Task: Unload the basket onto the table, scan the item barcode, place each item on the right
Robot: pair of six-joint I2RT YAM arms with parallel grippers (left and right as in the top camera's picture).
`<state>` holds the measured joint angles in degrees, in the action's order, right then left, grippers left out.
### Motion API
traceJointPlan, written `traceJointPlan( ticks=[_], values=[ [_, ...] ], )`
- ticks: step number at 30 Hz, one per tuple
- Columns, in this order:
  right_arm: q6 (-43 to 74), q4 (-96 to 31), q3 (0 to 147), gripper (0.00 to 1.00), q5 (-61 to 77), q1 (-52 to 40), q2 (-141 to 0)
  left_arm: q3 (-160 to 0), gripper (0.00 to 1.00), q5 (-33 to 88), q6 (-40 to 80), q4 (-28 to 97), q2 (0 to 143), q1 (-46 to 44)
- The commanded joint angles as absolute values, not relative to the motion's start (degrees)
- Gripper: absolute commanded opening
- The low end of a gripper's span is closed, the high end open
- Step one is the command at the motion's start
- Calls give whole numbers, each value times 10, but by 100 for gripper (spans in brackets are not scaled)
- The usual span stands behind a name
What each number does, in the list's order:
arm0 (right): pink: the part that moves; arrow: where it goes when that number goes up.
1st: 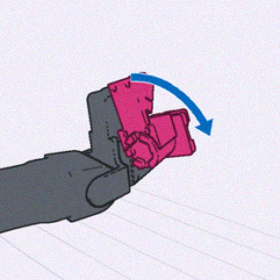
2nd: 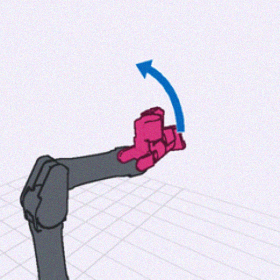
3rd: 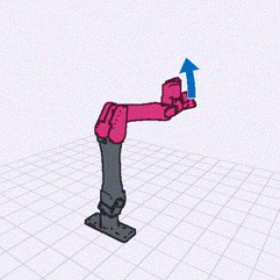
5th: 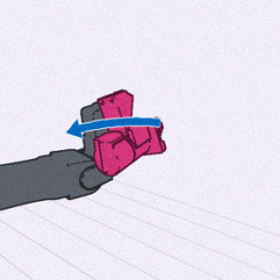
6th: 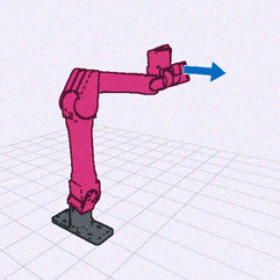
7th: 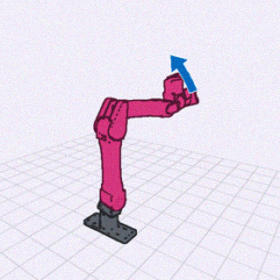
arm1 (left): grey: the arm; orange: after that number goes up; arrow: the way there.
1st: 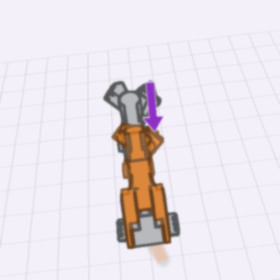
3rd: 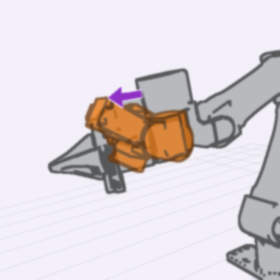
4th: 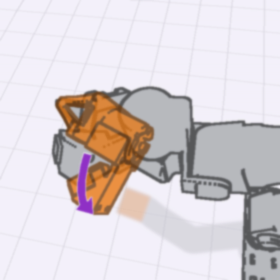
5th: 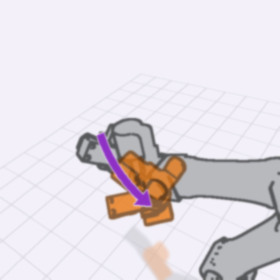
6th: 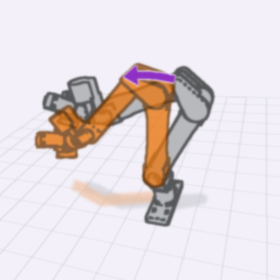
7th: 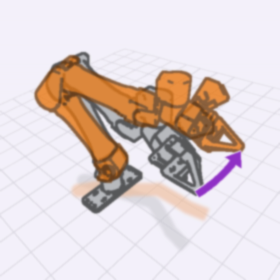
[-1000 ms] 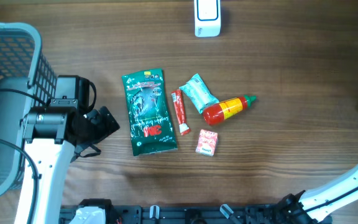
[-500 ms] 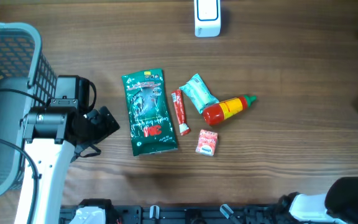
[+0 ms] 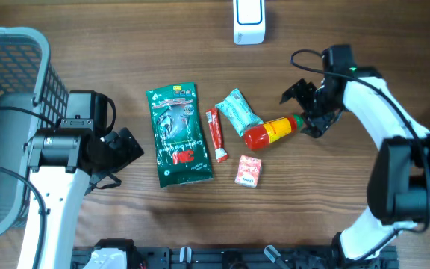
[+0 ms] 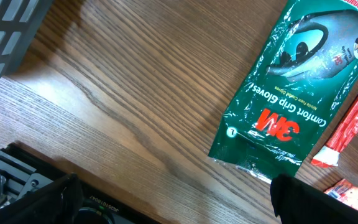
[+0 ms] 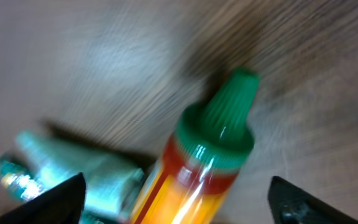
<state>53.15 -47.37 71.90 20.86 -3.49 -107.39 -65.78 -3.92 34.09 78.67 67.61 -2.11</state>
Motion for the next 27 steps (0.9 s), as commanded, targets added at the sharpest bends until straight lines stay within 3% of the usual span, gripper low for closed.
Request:
traceJointPlan(
  ticks=[1,4,9,15,23,27],
  values=[
    [555,-450,714,89,186,-40,-1131,-656,100,-37,332,787,676,-17],
    [550,-433,714,73,178,-40,-1157,-656,100,-37,332,787,676,-17],
    [442,-434,728,48,185,-39,-1156,-656,100,-37,332,787,676,-17],
    [286,-485,803,44,184,-39,-1074,-656,100,-37,332,787,676,-17],
    [264,-434,806,43,100,-40,-934,-656,100,-37,332,787,676,-17],
    [187,-414,806,44,79,-59,-924,-656,100,-37,332,787,676,-17]
  ],
)
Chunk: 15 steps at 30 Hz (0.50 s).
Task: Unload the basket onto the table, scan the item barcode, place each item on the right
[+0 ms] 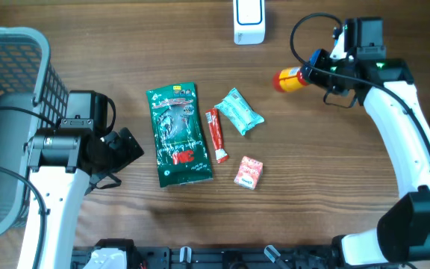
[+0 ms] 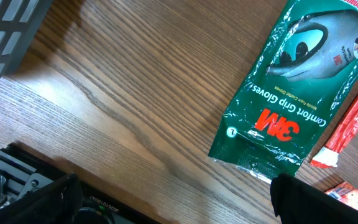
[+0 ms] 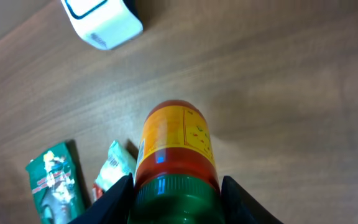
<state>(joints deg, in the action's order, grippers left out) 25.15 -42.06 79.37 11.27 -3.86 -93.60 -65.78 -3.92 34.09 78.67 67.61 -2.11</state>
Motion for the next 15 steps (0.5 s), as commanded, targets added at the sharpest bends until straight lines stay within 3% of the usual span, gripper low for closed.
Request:
traceJointPlan(
  ticks=[1,7,12,14,15],
  values=[
    [174,-415,806,44,60,-69,-924,-656,100,-37,332,787,676,-17],
    [-35,-441,806,50,21,-156,-924,-656,100,-37,332,787,676,-17],
    [-90,-499,806,52,22,-166,-924,-656,100,-37,332,787,676,-17],
    [-87,-491,806,68,30,-166,-924,-656,100,-37,332,787,676,-17],
    [-69,-482,806,72,30,-166,-924,-656,100,-37,332,787,676,-17]
  ],
)
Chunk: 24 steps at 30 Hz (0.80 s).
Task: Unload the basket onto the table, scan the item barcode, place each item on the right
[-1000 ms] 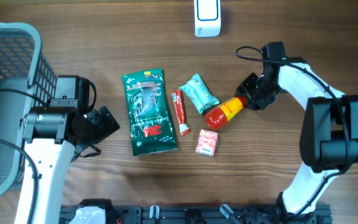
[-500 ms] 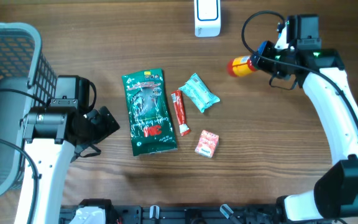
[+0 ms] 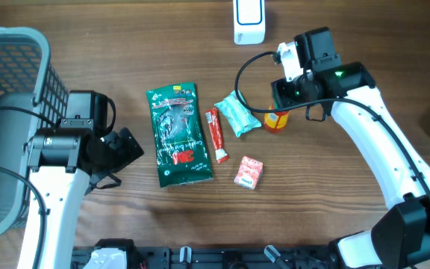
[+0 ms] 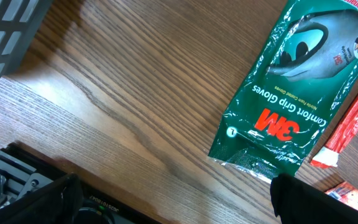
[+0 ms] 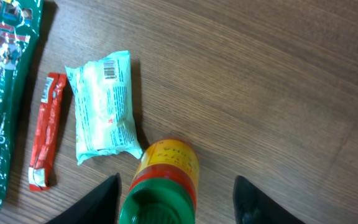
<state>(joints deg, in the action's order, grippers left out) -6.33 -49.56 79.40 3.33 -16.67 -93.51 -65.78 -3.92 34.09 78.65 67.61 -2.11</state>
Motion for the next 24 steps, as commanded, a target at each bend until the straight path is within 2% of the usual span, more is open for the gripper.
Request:
traceJointPlan(
  ticks=[1,3,4,6,7,10,15,17,19,21,24],
  values=[
    [-50,-474,806,73,30,-166,-924,-656,100,-37,332,787,676,-17],
    [25,-472,820,79,30,-166,-921,-656,100,-37,332,787,676,-17],
    [60,-480,833,86,30,-166,-920,-656,100,-37,332,787,676,-17],
    [192,-512,881,98,29,-165,-917,-656,100,-37,332,787,676,-17],
    [259,-523,893,100,30,-165,-916,-656,100,-37,332,787,676,-17],
    [404,-564,901,100,30,-165,-915,-656,100,-37,332,787,676,-17],
    [409,-597,901,100,26,-164,-915,-656,100,-37,332,787,676,-17],
    [488,-605,901,100,54,-149,-911,-656,100,-37,332,787,676,-17],
    [543,-606,901,100,135,-96,-908,-656,100,-37,332,787,676,-17],
    [548,-601,892,100,217,-16,-919,-656,100,-37,332,787,676,-17],
    [531,-601,876,100,317,53,-954,-656,100,-37,332,787,676,-17]
  ],
)
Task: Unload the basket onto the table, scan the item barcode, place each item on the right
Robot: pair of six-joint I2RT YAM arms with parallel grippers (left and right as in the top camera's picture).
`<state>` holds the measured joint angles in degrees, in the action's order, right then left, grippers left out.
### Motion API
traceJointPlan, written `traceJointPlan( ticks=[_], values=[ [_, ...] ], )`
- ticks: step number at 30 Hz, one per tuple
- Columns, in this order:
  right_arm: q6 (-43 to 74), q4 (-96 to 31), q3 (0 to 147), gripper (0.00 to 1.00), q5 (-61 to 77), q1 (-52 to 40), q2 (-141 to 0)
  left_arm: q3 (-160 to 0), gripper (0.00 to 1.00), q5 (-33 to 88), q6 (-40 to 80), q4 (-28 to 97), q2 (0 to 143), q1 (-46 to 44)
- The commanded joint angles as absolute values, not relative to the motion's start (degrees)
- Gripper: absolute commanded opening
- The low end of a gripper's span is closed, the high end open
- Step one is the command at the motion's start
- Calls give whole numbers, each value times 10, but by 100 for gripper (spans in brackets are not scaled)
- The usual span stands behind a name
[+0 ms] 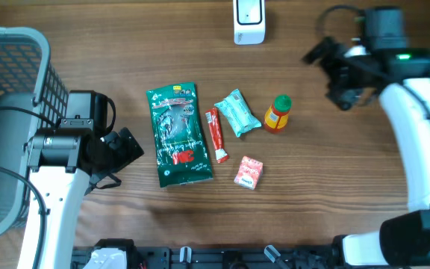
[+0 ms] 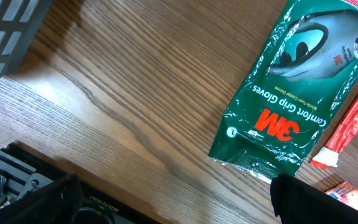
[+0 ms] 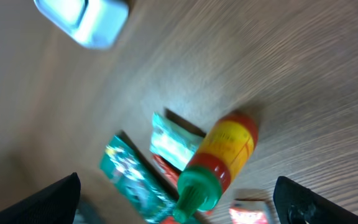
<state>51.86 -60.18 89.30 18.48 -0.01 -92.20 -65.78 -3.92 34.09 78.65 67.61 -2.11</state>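
Observation:
The red-and-yellow sauce bottle (image 1: 278,113) with a green cap stands upright on the table, just right of the teal packet (image 1: 239,112). The right wrist view shows this bottle (image 3: 225,152) from above and off to one side. My right gripper (image 1: 328,75) hangs open and empty, up and to the right of the bottle and clear of it. The white barcode scanner (image 1: 248,21) stands at the table's far edge, also in the right wrist view (image 3: 82,18). My left gripper (image 1: 125,149) is open, low over bare wood left of the green gloves packet (image 2: 294,93).
A green 3M gloves packet (image 1: 179,134), a red sachet (image 1: 216,134) and a small red-and-white packet (image 1: 249,172) lie mid-table. A grey mesh basket (image 1: 10,45) fills the left side. The table's near edge (image 2: 104,186) shows below the left gripper.
My right gripper was shut on the bottle, holding it upright on the table by the teal packet. It has let go, opened and moved up and to the right. The bottle stays standing.
The bottle first lay on its side beside the teal packet, my right gripper open at its cap. Then the gripper held it in the air near the scanner. Then it stood on the table by the teal packet, still held; now it is released. The left arm never moved.

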Motion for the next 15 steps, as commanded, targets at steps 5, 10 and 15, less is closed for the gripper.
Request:
traceJointPlan(
  ticks=[5,10,15],
  values=[
    [391,-597,873,100,402,79,-1042,-656,100,-37,332,787,676,-17],
    [380,-626,868,100,390,69,-1088,-656,100,-37,332,787,676,-17],
    [377,-672,865,99,452,65,-1180,-656,100,-37,332,787,676,-17]
  ],
)
